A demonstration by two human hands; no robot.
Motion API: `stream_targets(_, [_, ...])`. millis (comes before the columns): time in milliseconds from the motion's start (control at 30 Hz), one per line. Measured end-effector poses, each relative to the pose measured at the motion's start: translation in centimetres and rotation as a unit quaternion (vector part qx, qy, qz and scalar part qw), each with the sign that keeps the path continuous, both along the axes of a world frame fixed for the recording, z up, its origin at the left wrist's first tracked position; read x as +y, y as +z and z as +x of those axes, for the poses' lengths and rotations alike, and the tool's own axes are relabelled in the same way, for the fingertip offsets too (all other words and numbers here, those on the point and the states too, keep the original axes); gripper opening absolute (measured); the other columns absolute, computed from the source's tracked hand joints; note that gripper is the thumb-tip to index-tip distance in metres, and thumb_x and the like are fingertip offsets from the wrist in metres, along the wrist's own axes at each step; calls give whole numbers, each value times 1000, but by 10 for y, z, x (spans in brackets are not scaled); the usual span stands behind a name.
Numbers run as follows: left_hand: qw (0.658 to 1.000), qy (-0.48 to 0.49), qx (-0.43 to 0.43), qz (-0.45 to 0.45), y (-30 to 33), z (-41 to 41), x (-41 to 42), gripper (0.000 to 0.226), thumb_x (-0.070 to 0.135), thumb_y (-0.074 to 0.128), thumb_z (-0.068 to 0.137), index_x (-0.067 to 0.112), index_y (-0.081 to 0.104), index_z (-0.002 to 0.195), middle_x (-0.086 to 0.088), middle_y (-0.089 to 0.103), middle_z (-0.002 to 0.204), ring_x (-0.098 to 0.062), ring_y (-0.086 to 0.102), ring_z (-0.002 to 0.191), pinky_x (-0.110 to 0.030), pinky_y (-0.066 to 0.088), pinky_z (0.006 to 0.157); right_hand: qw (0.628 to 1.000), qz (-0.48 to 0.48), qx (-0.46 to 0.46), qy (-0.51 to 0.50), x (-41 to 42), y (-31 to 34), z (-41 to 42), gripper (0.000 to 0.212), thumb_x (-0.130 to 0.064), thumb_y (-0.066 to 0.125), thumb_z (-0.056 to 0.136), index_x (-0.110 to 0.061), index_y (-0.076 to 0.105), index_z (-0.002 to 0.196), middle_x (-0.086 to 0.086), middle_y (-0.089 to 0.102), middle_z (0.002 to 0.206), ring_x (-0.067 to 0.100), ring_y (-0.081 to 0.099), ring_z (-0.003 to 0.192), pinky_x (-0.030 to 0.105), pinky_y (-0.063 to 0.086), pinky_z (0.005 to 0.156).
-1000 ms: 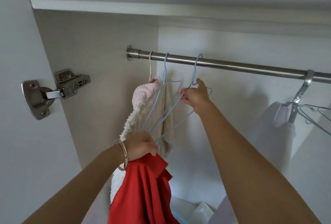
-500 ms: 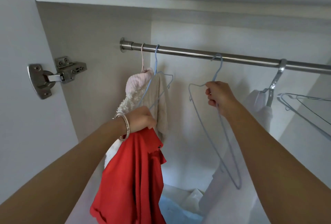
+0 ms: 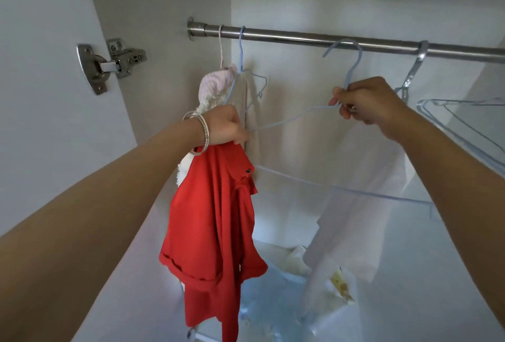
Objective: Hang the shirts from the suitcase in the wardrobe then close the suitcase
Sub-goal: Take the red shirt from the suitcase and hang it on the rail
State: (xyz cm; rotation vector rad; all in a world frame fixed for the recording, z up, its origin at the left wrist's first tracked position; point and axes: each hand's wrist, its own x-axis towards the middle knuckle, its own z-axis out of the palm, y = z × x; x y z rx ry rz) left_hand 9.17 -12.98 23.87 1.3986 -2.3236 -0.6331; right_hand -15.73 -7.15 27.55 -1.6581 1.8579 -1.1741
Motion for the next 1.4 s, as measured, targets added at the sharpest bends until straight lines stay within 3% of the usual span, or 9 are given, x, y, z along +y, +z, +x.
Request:
stream_targets(267, [998, -38, 32, 25, 13, -5, 31, 26, 19, 49, 45, 10, 38, 24, 6, 22, 25, -9, 18, 34, -24, 15, 46, 996, 0, -26, 82, 31, 28, -7, 25, -21, 55, 92, -14, 67, 70, -5, 51, 39, 16, 45, 58, 25, 33, 61])
stream_targets(467, [990, -64, 127, 20, 33, -27, 56, 12, 19, 45, 48, 11, 36, 51, -3, 30, 63, -7, 35, 49, -16, 27, 46, 989, -4, -33, 146, 32, 22, 39, 25, -16, 57, 90, -13, 66, 67, -5, 50, 37, 6, 46, 40, 23, 33, 57])
stream_targets(600, [983, -93, 157, -1, 40, -31, 51, 31, 16, 54, 64, 2, 34, 45, 3, 35, 55, -7, 33, 56, -17, 29, 55, 984, -9, -63, 166, 32, 1, 59, 24, -17, 57, 91, -13, 68, 70, -4, 50, 40, 9, 48, 48, 16, 37, 51])
stream_targets(767, [993, -103, 48, -41, 37, -24, 40, 27, 20, 42, 96, 21, 42, 69, 2, 40, 68, -14, 40, 74, -26, 34, 72, 984, -43, -120, 123, 28, -10, 58, 24, -20, 56, 92, -15, 70, 74, -2, 54, 48, 8, 48, 53, 20, 37, 58])
stream_targets(1000, [974, -100, 179, -100, 34, -34, 46, 14, 34, 55, 82, 25, 47, 74, -19, 65, 89, -27, 59, 81, -33, 46, 78, 970, -76, -178, 146, 24, 0, 74, 23, -12, 61, 89, -11, 65, 66, -10, 50, 41, 1, 42, 37, 14, 31, 41])
stream_targets(1067, [963, -79, 227, -122, 36, -35, 46, 24, 38, 60, 77, 28, 40, 67, -14, 67, 71, -15, 54, 55, -23, 44, 57, 966, -86, -178, 164, 26, 4, 77, 22, -13, 61, 88, -11, 65, 67, -6, 55, 46, 6, 44, 40, 19, 33, 45])
stream_targets(1167, [965, -84, 195, -153, 38, -29, 46, 26, 31, 62, 84, 22, 45, 67, 9, 42, 34, -5, 33, 32, -11, 23, 39, 972, -18, -158, 172, 28, 10, 66, 34, -42, 49, 93, -17, 68, 81, -2, 69, 73, 14, 65, 60, 28, 45, 67])
stream_targets(1267, [962, -96, 190, -169, 38, -20, 43, 42, 44, 61, 80, 16, 47, 52, 9, 39, 33, -7, 32, 36, -16, 23, 43, 970, 81, -178, 143, 31, 1, 28, 54, -54, 30, 96, -17, 68, 91, 0, 74, 89, 14, 72, 82, 28, 48, 77])
stream_targets(1400, [962, -57, 217, -157, 44, -4, 36, 62, 55, 59, 75, 19, 25, 38, 4, 20, 32, -10, 18, 37, -25, 34, 59, 951, 181, -228, 102, 41, -36, -18, 41, -39, 31, 100, -16, 65, 95, -5, 76, 79, 12, 70, 82, 29, 48, 76])
